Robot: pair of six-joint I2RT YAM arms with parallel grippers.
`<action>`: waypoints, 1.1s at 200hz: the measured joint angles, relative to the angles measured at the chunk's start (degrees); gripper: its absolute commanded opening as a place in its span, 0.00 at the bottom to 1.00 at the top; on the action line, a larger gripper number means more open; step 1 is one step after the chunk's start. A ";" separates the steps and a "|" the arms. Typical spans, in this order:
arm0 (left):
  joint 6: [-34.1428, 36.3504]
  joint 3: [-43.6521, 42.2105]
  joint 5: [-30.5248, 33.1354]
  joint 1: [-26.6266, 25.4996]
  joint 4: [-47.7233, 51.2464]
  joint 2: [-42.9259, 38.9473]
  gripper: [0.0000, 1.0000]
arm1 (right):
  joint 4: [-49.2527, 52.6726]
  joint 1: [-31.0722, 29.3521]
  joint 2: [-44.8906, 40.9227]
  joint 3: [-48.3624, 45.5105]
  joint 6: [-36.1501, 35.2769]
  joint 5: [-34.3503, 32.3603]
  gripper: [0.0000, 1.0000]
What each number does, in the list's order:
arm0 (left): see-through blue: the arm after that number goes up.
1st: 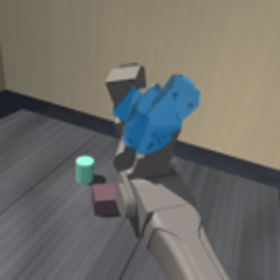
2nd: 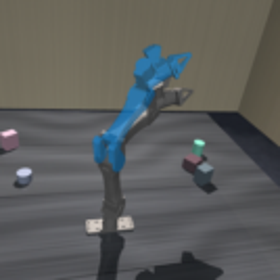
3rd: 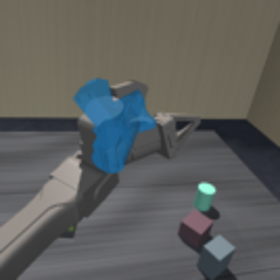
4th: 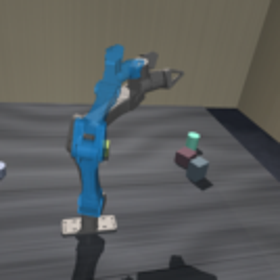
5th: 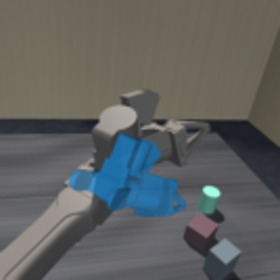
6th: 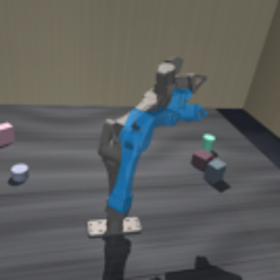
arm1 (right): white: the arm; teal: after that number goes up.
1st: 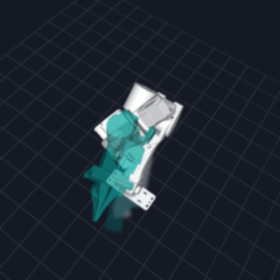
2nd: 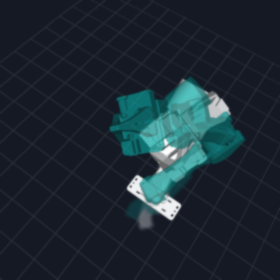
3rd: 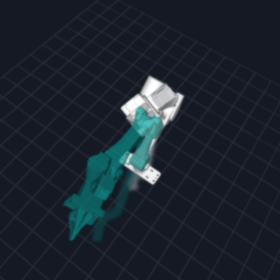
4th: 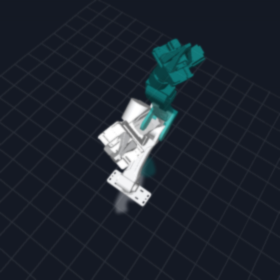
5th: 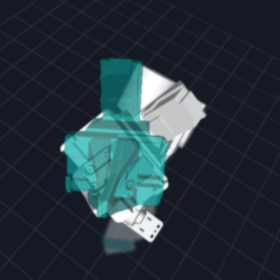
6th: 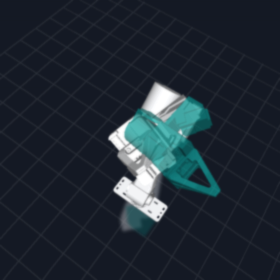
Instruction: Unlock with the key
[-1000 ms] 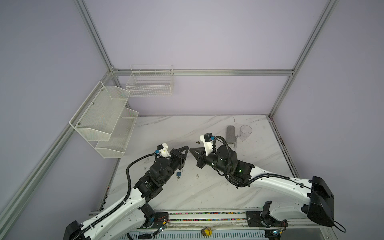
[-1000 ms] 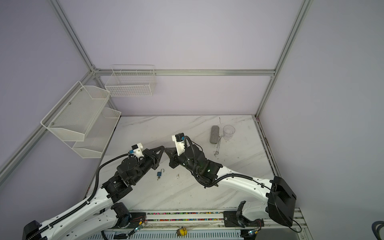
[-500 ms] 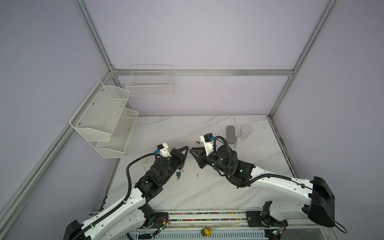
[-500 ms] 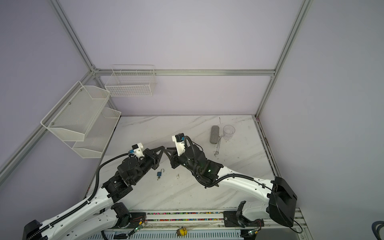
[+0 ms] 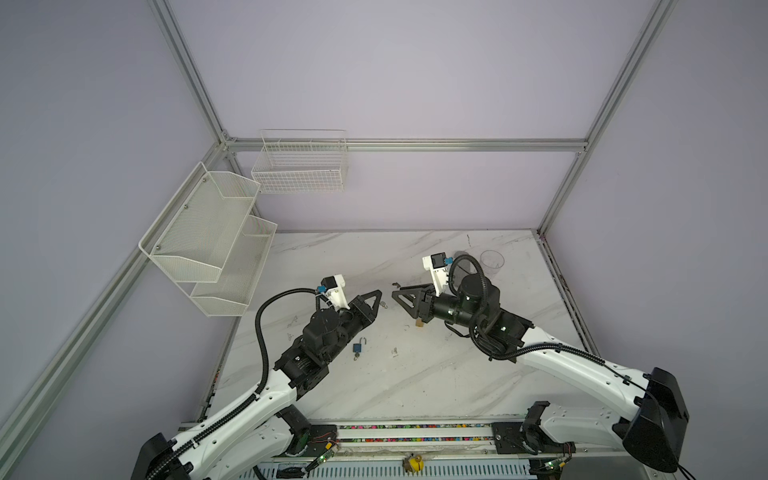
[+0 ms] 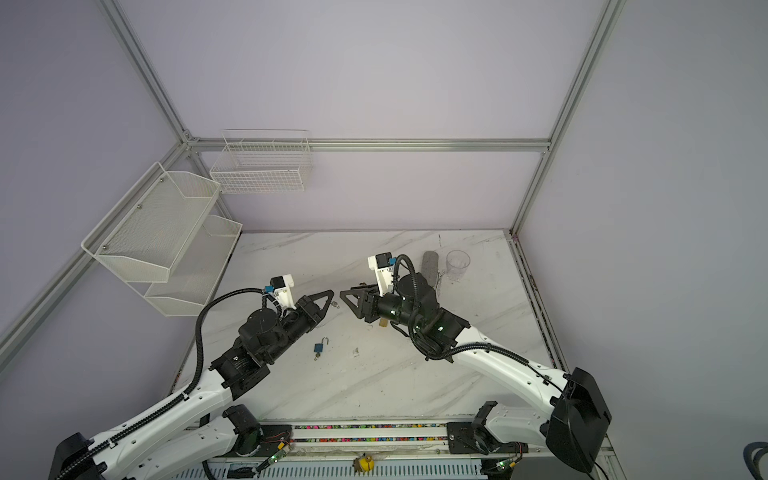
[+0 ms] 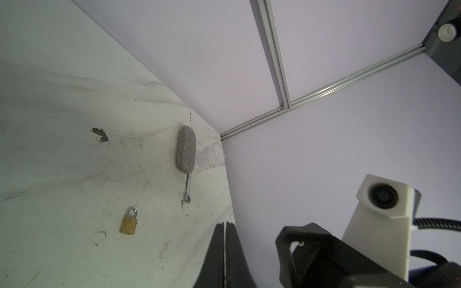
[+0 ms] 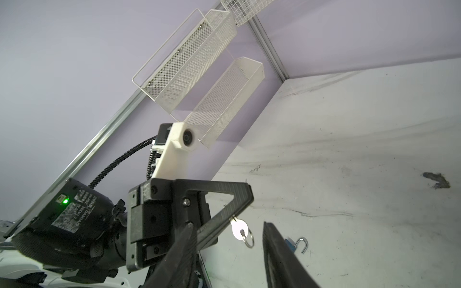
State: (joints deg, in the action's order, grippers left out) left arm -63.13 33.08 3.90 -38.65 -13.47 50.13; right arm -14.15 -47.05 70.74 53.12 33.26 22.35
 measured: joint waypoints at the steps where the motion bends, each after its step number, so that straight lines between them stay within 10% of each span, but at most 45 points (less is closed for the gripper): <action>1: 0.13 0.00 -0.15 0.02 -0.13 0.04 0.00 | 0.00 0.09 0.02 -0.02 0.04 0.17 0.46; 66: 5.77 0.00 -7.74 0.39 -11.91 4.35 0.00 | -4.24 3.93 1.66 -1.90 6.99 13.33 0.43; 220: 6.86 0.00 -10.82 0.39 -16.85 6.58 0.00 | -11.41 6.34 3.85 -4.42 12.39 19.37 0.26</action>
State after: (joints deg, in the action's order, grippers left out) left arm -56.27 33.08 -6.92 -38.26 -30.33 56.71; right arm -25.56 -40.71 74.59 48.71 45.65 41.71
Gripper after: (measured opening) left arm 0.048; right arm 0.265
